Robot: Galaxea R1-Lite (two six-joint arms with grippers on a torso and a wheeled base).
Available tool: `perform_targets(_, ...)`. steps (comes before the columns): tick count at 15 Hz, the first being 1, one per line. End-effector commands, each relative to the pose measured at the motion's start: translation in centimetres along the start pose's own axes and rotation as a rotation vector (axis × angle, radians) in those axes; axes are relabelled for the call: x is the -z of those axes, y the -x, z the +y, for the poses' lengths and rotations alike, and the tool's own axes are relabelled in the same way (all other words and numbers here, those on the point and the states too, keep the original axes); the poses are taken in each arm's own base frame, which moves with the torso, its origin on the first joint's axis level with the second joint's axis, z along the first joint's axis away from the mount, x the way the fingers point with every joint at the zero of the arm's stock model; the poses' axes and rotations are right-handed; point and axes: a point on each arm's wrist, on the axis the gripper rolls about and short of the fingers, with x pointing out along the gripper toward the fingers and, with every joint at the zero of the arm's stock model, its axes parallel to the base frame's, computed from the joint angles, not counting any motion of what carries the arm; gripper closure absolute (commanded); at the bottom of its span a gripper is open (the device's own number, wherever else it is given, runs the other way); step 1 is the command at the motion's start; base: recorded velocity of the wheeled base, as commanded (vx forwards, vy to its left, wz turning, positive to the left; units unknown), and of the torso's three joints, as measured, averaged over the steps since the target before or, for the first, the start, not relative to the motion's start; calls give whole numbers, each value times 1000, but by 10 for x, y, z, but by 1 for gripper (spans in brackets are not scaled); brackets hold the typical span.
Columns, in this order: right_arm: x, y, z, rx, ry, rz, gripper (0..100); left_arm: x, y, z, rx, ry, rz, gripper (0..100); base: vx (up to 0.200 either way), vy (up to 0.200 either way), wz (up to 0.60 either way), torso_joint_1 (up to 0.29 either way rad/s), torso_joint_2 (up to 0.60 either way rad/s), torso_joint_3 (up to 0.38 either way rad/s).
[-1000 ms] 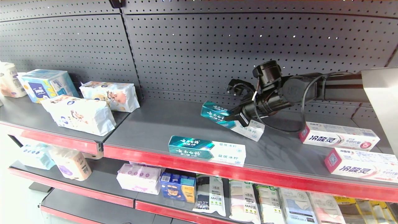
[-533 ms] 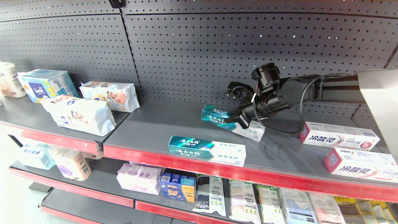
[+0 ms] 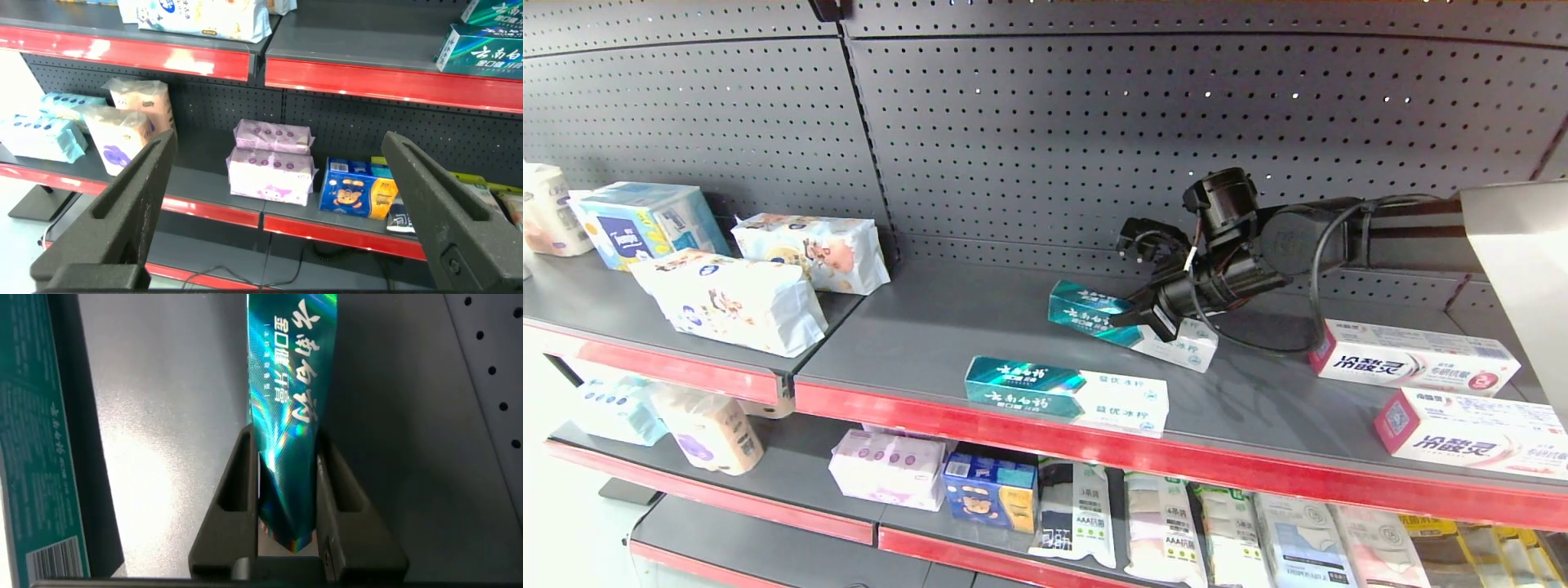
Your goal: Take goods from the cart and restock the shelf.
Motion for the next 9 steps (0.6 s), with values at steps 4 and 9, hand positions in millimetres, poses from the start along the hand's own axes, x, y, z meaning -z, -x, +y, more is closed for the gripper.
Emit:
perform_targets(4,6,-2,4,-18,12,20,100,0,0,0,-1,0,0,0,0,0,0,0,0,0)
perform_targets(9,4,-6,10,-34,24,22,100,0,0,0,-1,0,0,0,0,0,0,0,0,0)
